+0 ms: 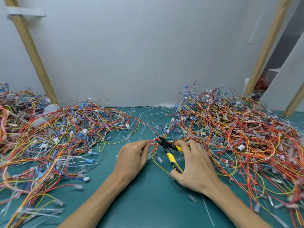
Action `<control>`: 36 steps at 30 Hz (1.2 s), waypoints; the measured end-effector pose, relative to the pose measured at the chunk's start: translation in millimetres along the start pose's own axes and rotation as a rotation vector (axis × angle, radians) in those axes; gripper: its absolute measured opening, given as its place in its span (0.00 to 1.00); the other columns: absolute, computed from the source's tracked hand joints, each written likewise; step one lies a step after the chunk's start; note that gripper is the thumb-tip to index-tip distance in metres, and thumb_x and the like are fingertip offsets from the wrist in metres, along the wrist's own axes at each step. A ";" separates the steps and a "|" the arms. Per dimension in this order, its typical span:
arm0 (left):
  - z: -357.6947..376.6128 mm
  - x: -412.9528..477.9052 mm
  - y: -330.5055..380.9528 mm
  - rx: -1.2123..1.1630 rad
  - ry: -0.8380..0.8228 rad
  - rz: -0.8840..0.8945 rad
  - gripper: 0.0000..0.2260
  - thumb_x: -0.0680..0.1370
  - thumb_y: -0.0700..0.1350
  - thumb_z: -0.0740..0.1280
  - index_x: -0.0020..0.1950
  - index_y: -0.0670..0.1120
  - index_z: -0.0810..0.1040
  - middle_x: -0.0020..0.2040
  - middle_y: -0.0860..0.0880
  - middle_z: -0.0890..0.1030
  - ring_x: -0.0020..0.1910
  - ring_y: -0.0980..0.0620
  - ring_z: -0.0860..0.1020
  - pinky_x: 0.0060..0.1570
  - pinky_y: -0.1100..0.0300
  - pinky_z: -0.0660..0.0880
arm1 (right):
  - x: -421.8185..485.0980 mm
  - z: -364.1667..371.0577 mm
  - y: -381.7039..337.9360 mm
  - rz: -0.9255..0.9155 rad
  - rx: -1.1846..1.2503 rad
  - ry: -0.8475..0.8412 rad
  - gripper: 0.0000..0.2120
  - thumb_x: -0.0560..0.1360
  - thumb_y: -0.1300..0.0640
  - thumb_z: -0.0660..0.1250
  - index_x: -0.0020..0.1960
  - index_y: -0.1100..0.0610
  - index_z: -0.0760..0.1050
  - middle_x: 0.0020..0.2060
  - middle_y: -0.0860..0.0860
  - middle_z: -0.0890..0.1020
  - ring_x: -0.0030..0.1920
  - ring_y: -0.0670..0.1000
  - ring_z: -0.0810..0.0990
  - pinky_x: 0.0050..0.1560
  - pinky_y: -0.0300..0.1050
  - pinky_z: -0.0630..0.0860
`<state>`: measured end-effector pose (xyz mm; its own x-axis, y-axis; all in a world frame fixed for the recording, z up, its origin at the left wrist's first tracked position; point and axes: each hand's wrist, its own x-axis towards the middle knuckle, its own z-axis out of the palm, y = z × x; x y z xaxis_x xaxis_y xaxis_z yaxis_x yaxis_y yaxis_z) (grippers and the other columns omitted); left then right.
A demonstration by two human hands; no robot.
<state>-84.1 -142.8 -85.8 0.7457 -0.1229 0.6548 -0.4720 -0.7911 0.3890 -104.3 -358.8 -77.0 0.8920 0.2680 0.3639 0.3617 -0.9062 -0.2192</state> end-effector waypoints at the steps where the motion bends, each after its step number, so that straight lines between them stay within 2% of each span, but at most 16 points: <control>1: 0.0 0.1 0.0 0.006 -0.002 0.004 0.05 0.78 0.42 0.67 0.43 0.44 0.81 0.31 0.48 0.79 0.32 0.43 0.76 0.32 0.51 0.75 | -0.1 -0.1 -0.5 0.002 -0.003 -0.013 0.34 0.60 0.37 0.61 0.65 0.44 0.64 0.51 0.44 0.65 0.53 0.48 0.67 0.52 0.45 0.66; 5: -0.1 -1.2 0.1 0.038 -0.022 0.026 0.06 0.79 0.42 0.66 0.44 0.44 0.80 0.32 0.48 0.78 0.33 0.42 0.77 0.32 0.51 0.75 | -0.6 0.1 -1.7 0.003 -0.019 -0.032 0.34 0.60 0.36 0.62 0.65 0.43 0.63 0.50 0.43 0.64 0.52 0.47 0.65 0.47 0.42 0.57; 9: -0.5 -1.4 1.8 0.055 -0.046 0.061 0.11 0.79 0.46 0.61 0.45 0.42 0.80 0.33 0.47 0.79 0.34 0.41 0.77 0.31 0.51 0.74 | -1.1 1.5 -3.7 0.009 -0.017 -0.049 0.35 0.60 0.36 0.64 0.65 0.41 0.62 0.51 0.42 0.64 0.53 0.47 0.65 0.44 0.42 0.51; 14: -0.8 -3.1 3.0 0.082 -0.105 0.090 0.11 0.81 0.45 0.61 0.50 0.41 0.81 0.38 0.45 0.80 0.38 0.38 0.78 0.35 0.48 0.76 | -1.0 1.5 -4.0 0.020 -0.005 -0.063 0.36 0.59 0.34 0.63 0.66 0.41 0.62 0.52 0.42 0.65 0.54 0.47 0.66 0.45 0.43 0.54; 19: -3.3 -3.2 7.3 0.156 -0.112 0.128 0.13 0.81 0.46 0.59 0.50 0.41 0.81 0.36 0.44 0.80 0.35 0.37 0.78 0.31 0.47 0.75 | -1.2 0.6 -4.2 0.018 0.051 -0.059 0.36 0.60 0.35 0.63 0.66 0.40 0.62 0.52 0.41 0.66 0.53 0.46 0.67 0.47 0.42 0.65; 27: -2.9 -3.4 6.4 0.161 -0.152 0.113 0.16 0.82 0.47 0.56 0.54 0.41 0.80 0.39 0.43 0.80 0.38 0.37 0.78 0.35 0.46 0.76 | -0.1 -1.7 -5.3 0.020 0.064 -0.022 0.33 0.58 0.35 0.64 0.62 0.41 0.67 0.49 0.38 0.70 0.50 0.45 0.71 0.41 0.42 0.70; 31: -5.3 -3.0 7.8 0.156 -0.145 0.116 0.12 0.82 0.45 0.60 0.52 0.40 0.81 0.38 0.43 0.80 0.36 0.37 0.78 0.33 0.47 0.76 | 1.5 -3.0 -4.7 0.018 0.043 -0.010 0.32 0.57 0.37 0.63 0.61 0.42 0.72 0.48 0.39 0.73 0.49 0.45 0.75 0.38 0.39 0.67; 33: -5.4 -3.2 7.1 0.160 -0.151 0.100 0.11 0.82 0.44 0.61 0.53 0.41 0.80 0.39 0.43 0.80 0.37 0.37 0.78 0.34 0.47 0.76 | 2.3 -3.2 -3.9 0.016 0.033 -0.018 0.32 0.58 0.38 0.63 0.62 0.43 0.74 0.46 0.39 0.72 0.48 0.44 0.74 0.35 0.37 0.63; 36: -4.1 -3.0 6.3 0.165 -0.165 0.073 0.11 0.82 0.45 0.60 0.54 0.41 0.80 0.41 0.44 0.81 0.40 0.37 0.78 0.37 0.48 0.76 | 3.3 -3.3 -1.6 0.019 0.028 -0.010 0.32 0.59 0.40 0.65 0.63 0.44 0.76 0.44 0.39 0.70 0.45 0.42 0.72 0.36 0.38 0.64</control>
<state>-91.2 -145.0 -82.7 0.7857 -0.2684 0.5573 -0.4539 -0.8623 0.2247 -102.9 -357.5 -72.4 0.9013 0.2541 0.3508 0.3520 -0.9016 -0.2515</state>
